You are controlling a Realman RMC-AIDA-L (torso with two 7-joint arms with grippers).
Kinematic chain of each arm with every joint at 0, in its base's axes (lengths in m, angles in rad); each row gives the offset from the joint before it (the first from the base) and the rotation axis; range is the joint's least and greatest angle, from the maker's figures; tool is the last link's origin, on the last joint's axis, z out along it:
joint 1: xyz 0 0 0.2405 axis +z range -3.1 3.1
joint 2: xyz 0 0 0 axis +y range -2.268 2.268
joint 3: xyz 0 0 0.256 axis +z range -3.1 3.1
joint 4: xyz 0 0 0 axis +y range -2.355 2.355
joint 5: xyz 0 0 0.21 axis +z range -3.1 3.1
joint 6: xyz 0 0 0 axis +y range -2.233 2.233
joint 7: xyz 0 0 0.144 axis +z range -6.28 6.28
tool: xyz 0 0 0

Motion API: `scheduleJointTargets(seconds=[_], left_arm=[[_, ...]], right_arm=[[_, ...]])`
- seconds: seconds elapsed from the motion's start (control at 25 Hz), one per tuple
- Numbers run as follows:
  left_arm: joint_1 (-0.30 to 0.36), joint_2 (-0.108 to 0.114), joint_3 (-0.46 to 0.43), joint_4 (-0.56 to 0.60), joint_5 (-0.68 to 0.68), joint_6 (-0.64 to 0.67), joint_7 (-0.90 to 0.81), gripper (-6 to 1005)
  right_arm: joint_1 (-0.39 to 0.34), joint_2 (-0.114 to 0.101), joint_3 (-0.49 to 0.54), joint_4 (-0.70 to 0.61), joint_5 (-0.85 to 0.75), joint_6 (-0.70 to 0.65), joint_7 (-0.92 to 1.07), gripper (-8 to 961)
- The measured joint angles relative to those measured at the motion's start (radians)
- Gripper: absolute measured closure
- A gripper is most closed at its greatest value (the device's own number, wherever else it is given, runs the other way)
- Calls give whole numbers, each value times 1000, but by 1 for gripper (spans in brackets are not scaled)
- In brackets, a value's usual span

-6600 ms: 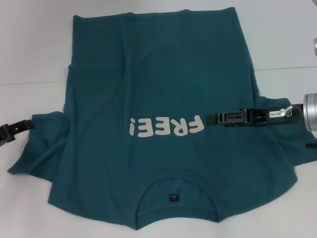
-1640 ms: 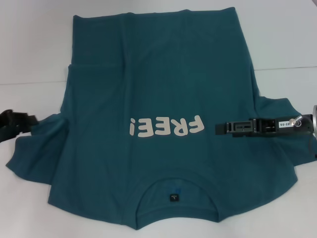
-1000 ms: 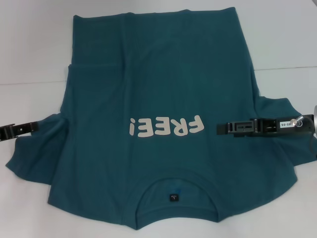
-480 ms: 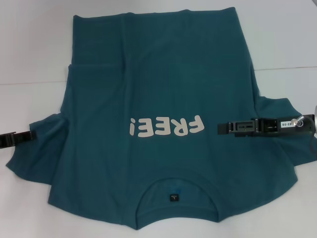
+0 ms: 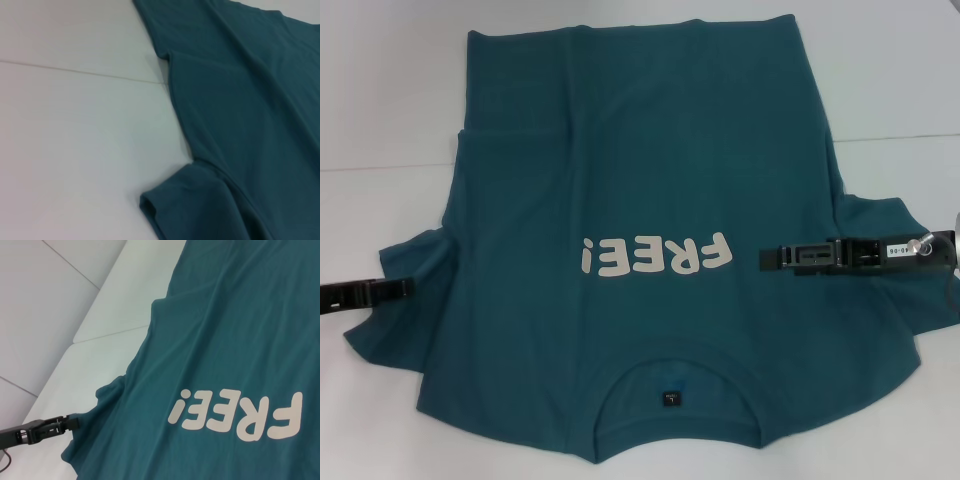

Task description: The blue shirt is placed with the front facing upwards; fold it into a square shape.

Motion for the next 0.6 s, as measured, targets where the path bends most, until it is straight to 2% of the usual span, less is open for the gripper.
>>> scheduleJointTargets(seconds=[0.44, 0.56, 0.6], left_arm=[[-11, -1, 46, 10, 27, 2, -63, 451], [-14, 0, 47, 10, 28, 3, -63, 716], [-15, 0, 47, 10, 28, 3, -63, 756]], right_arm=[[-2, -3, 3, 0, 0, -3, 2, 11], [-3, -4, 4, 0, 0, -3, 1, 11], [-3, -4, 4, 0, 0, -2, 1, 11]])
